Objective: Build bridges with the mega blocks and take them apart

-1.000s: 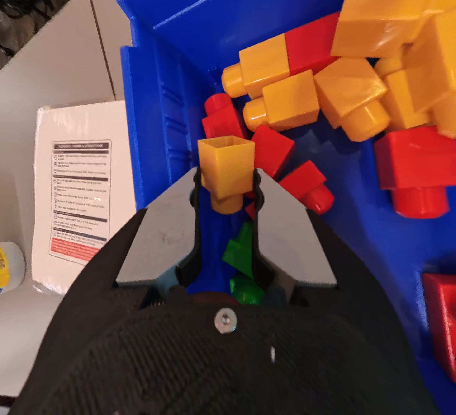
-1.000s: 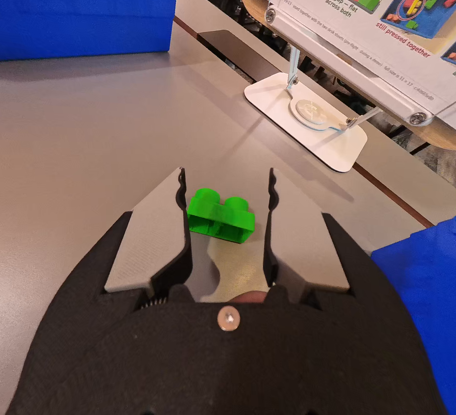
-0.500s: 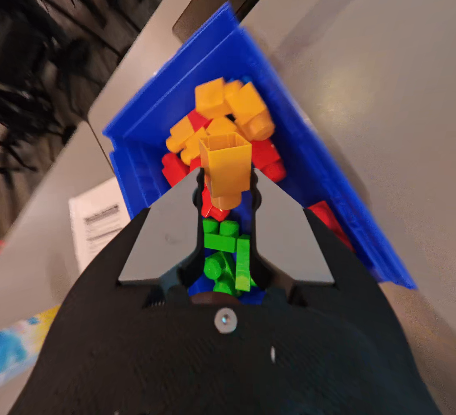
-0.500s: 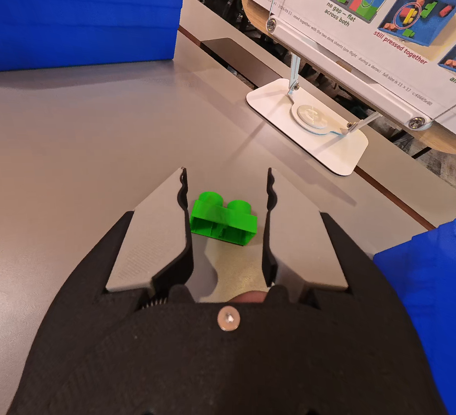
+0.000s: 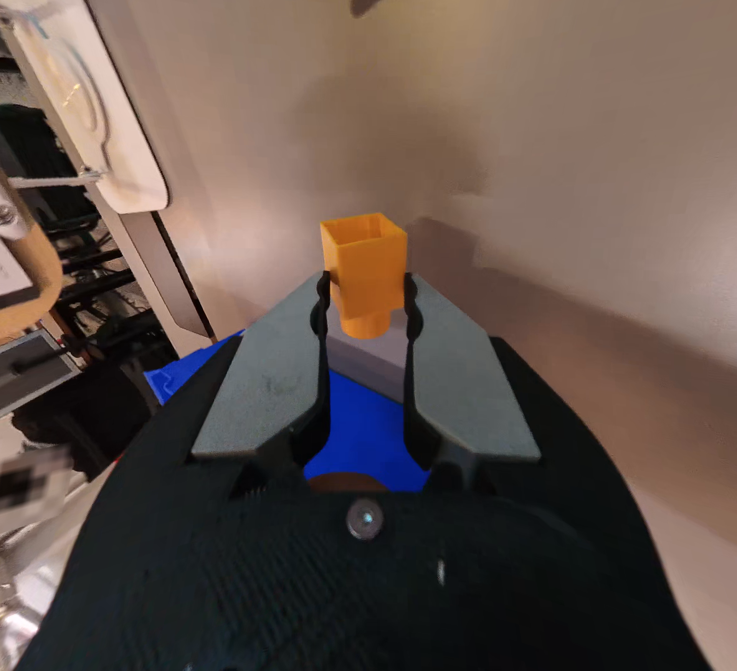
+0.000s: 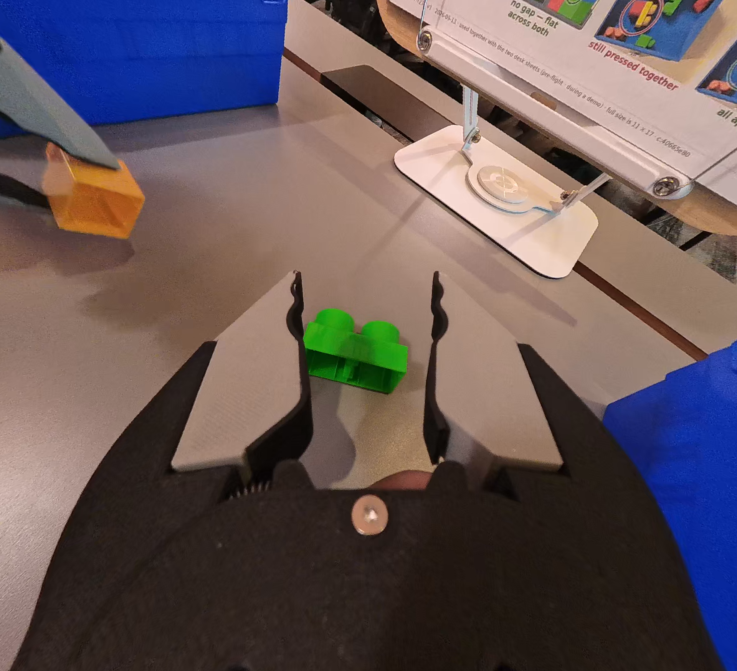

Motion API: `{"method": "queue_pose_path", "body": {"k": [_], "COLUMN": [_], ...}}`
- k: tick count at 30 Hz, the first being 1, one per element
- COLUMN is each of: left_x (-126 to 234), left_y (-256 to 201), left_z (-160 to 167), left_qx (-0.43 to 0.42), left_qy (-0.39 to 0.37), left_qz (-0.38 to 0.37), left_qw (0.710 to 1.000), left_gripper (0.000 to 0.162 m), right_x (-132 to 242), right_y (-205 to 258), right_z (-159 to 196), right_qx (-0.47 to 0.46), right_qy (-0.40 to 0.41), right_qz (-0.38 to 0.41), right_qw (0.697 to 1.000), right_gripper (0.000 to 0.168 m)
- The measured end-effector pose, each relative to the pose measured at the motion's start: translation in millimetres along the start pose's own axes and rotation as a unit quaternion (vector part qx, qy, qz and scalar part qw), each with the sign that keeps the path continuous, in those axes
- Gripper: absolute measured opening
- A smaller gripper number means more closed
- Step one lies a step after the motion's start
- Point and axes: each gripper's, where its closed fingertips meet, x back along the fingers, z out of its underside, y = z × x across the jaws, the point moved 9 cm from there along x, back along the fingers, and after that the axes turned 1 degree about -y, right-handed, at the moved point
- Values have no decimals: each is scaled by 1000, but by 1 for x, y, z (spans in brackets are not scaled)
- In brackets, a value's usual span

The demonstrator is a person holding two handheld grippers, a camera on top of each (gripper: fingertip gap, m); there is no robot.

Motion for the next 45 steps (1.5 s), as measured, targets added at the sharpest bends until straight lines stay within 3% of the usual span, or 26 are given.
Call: {"method": "queue_pose_path", "body": {"k": [4,9,18,22,27,30,33,36,41,45], "left_x": [-16,-27,-16,-10,-11,-15,-24,-32,-28,-30], "left_y": [-10,-14,-14,-10,-14,-18,-23,-24,-17,-13], "left_z": [-6,-14,-5,7,23,31,35,32,23,30], "left_qx": [-41,-15,171,326,519,583,606,612,622,625], "left_qy": [35,36,-46,-104,-189,-224,-217,-198,-223,-196], "left_qz": [-16,-34,20,49,95,119,131,125,131,101], "left_qw": [998,999,984,938,828,772,754,756,739,749], "left_gripper": [36,36,55,60,58,64,70,70,70,72], "right_x": [-3,-5,-6,-6,-7,-7,-6,-6,-4,-3], "right_y": [0,0,-2,-2,-2,-1,-1,-1,-2,-3], "right_z": [3,6,7,8,8,8,7,7,5,4], "right_qx": [-2,-3,-9,-8,-9,-7,-7,-6,-5,-5], "right_qy": [6,13,15,16,17,16,15,14,11,9], "right_qz": [-5,-6,-5,-4,-5,-4,-5,-4,0,0], "right_qw": [1000,1000,1000,1000,1000,1000,1000,1000,1000,1000], "right_gripper": [63,63,62,62,62,62,62,62,62,62]}}
